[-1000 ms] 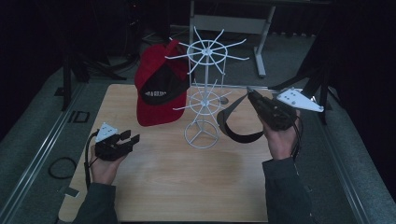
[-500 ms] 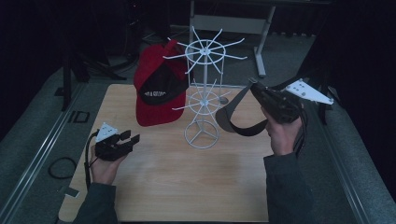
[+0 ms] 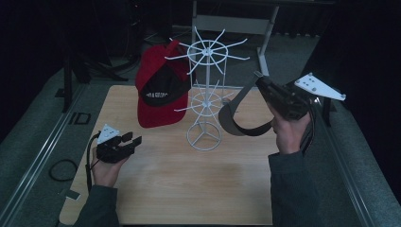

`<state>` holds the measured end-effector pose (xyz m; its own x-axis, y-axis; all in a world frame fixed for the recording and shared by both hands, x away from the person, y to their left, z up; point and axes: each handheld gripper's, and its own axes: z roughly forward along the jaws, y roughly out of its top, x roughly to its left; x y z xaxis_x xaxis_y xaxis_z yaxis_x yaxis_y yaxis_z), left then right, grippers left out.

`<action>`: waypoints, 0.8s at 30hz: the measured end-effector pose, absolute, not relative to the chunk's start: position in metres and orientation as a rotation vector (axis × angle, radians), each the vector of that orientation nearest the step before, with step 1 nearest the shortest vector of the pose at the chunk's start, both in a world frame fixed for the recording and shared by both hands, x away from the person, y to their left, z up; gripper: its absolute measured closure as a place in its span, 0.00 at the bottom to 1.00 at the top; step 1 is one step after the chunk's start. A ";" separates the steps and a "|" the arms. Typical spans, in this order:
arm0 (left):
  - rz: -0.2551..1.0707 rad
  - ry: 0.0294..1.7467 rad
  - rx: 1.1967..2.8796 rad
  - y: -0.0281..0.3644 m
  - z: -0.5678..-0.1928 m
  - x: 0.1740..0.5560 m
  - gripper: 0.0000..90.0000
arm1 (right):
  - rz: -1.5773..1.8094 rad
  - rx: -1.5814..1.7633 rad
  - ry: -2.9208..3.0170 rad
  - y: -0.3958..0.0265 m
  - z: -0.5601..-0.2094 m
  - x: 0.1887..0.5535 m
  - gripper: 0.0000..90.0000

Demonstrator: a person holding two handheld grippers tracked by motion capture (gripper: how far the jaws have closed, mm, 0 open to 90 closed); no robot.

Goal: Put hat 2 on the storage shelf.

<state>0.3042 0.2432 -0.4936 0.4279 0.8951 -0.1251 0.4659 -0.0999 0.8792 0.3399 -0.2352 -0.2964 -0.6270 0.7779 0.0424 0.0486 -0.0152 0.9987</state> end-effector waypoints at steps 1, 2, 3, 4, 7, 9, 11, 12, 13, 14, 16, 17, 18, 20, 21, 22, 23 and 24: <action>0.565 1.185 1.731 0.243 -0.494 0.304 0.62 | 1.697 0.862 1.711 -0.235 -0.296 0.340 0.97; 0.565 1.185 1.730 0.243 -0.494 0.304 0.62 | 1.706 0.858 1.707 -0.235 -0.294 0.339 0.97; 0.565 1.185 1.730 0.243 -0.494 0.304 0.62 | 1.708 0.853 1.705 -0.235 -0.293 0.339 0.97; 0.565 1.185 1.729 0.243 -0.493 0.304 0.62 | 1.708 0.848 1.703 -0.235 -0.291 0.338 0.97; 0.564 1.185 1.726 0.243 -0.493 0.304 0.62 | 1.711 0.838 1.697 -0.235 -0.287 0.337 0.97; 0.565 1.185 1.726 0.244 -0.493 0.304 0.62 | 1.715 0.832 1.690 -0.235 -0.284 0.336 0.97; 0.566 1.184 1.725 0.244 -0.493 0.304 0.62 | 1.721 0.827 1.686 -0.234 -0.281 0.336 0.97; 0.565 1.185 1.726 0.244 -0.493 0.304 0.62 | 1.721 0.822 1.684 -0.234 -0.280 0.336 0.97; 0.565 1.185 1.726 0.244 -0.493 0.304 0.62 | 1.725 0.819 1.682 -0.234 -0.278 0.336 0.97; 0.565 1.186 1.725 0.244 -0.493 0.304 0.62 | 1.726 0.815 1.680 -0.233 -0.277 0.336 0.97; 0.563 1.187 1.724 0.244 -0.493 0.304 0.62 | 1.731 0.809 1.674 -0.232 -0.274 0.336 0.97; 0.563 1.187 1.724 0.244 -0.493 0.304 0.62 | 1.734 0.807 1.674 -0.232 -0.273 0.336 0.97; 0.564 1.187 1.724 0.244 -0.493 0.304 0.62 | 1.736 0.802 1.672 -0.232 -0.271 0.336 0.97; 0.564 1.186 1.725 0.244 -0.493 0.304 0.62 | 1.740 0.794 1.668 -0.231 -0.268 0.335 0.97; 0.563 1.186 1.721 0.244 -0.493 0.304 0.62 | 1.742 0.789 1.665 -0.230 -0.266 0.335 0.97; 0.564 1.186 1.723 0.244 -0.493 0.304 0.62 | 1.743 0.784 1.663 -0.230 -0.265 0.334 0.97; 0.564 1.186 1.723 0.244 -0.493 0.304 0.62 | 1.743 0.784 1.663 -0.230 -0.265 0.334 0.97; 0.563 1.186 1.724 0.244 -0.493 0.304 0.62 | 1.745 0.774 1.659 -0.229 -0.261 0.333 0.97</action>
<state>0.3038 0.2441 -0.4929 0.4270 0.8948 -0.1302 0.4647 -0.0936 0.8805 0.3328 -0.2291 -0.2613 -0.6476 0.7620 0.0068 -0.0317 -0.0359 0.9989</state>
